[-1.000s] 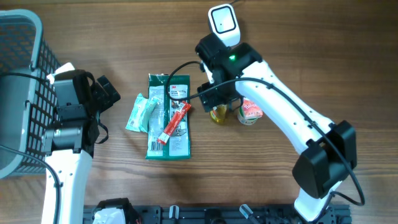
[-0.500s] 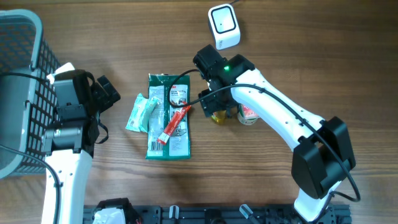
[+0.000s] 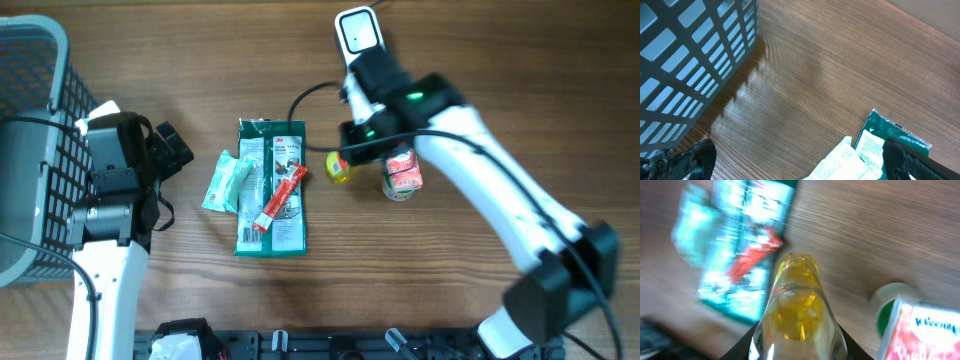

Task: Scan the item barcode
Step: 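Reach right gripper to the yellow oil bottle and grasp it, then lift the oil bottle with right gripper and move it toward scanner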

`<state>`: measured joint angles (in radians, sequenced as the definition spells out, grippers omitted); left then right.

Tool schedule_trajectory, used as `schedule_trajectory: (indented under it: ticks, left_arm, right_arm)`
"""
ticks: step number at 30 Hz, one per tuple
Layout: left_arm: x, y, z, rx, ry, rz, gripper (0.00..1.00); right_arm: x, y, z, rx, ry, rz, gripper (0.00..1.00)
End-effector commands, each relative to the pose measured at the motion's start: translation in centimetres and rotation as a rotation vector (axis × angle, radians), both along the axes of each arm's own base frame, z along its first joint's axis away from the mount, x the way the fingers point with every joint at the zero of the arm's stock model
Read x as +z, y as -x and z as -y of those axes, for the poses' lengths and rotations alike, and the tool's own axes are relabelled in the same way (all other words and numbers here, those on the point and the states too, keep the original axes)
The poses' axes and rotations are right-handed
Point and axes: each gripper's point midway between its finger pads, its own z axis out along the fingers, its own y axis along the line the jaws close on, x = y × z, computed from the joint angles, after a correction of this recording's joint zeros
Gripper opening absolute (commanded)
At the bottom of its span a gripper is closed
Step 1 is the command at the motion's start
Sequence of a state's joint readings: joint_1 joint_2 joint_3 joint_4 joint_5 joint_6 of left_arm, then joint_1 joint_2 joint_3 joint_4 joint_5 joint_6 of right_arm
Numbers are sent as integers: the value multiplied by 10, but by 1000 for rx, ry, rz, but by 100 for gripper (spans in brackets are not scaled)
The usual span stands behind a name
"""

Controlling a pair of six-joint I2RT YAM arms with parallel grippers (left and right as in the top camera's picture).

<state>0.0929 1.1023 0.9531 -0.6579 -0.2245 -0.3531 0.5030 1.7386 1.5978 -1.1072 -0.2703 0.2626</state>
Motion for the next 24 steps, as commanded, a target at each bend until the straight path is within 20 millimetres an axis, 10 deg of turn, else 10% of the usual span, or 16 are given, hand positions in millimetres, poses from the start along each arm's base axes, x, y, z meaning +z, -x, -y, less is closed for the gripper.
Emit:
schedule_trajectory:
  ticks: [1,13,20,24]
  left_arm:
    - [5,0,-4,9,-18,8,100]
    - [5,-1,-4,9,-18,9,100]
    - [5,0,-4,9,-18,8,100]
    - [5,0,-4,9,-18,8,100]
  right_arm:
    - [92,16,-11,116,-468,-7,6]
    - [181,29,21,187,-1044,-113,5]
    - [190,18,40,99,-1101,-156,4]
    - [156,-8,47,27,-884,-30,4]
